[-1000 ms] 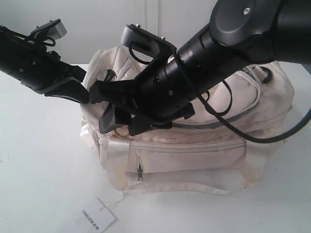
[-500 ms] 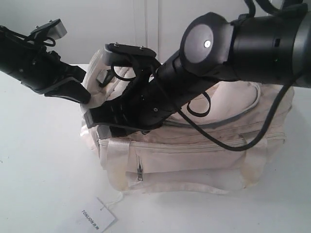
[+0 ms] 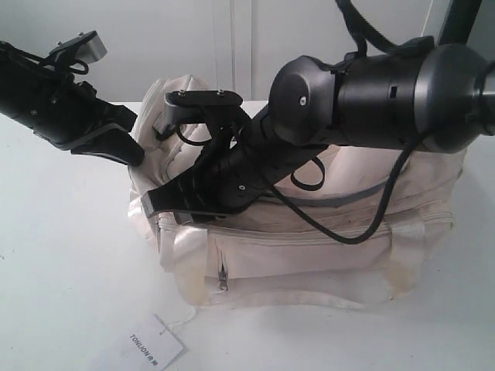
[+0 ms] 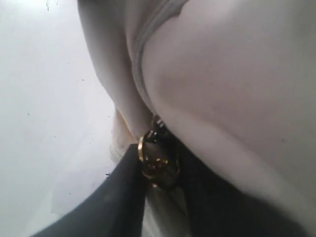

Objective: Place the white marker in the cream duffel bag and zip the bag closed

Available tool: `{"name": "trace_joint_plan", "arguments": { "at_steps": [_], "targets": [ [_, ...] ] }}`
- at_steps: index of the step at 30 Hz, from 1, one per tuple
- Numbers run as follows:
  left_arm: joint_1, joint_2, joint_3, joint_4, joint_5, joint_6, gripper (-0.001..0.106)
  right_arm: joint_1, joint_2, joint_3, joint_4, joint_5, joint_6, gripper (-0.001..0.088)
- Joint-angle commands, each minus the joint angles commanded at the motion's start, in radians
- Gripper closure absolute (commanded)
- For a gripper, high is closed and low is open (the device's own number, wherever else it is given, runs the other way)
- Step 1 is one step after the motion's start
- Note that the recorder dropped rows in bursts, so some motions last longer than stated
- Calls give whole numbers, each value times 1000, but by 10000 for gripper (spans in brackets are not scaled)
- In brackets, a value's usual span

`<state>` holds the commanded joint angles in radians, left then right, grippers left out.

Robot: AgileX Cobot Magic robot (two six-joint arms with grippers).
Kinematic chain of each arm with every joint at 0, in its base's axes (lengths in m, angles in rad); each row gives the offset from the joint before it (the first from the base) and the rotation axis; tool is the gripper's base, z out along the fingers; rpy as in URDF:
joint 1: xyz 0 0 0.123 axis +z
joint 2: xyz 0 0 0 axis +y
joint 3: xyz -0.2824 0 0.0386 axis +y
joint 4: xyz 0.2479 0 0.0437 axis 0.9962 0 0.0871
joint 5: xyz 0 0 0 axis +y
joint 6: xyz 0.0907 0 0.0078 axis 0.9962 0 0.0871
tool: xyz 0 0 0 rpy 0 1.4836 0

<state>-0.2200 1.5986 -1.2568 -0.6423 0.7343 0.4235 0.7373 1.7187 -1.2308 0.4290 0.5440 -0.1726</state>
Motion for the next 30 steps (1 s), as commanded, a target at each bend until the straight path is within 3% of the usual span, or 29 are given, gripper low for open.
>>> {"name": "trace_joint_plan", "arguments": {
  "at_steps": [3,19,25,30],
  "targets": [
    [0,0,0,0,0,0,1053,0,-26,0,0,0,0,768],
    [0,0,0,8,0,0,1053,0,-85,0,4,0,25,764],
    [0,0,0,8,0,0,1053,0,-85,0,18,16,4,604],
    [0,0,0,8,0,0,1053,0,-81,0,18,29,-41,575]
  ]
}}
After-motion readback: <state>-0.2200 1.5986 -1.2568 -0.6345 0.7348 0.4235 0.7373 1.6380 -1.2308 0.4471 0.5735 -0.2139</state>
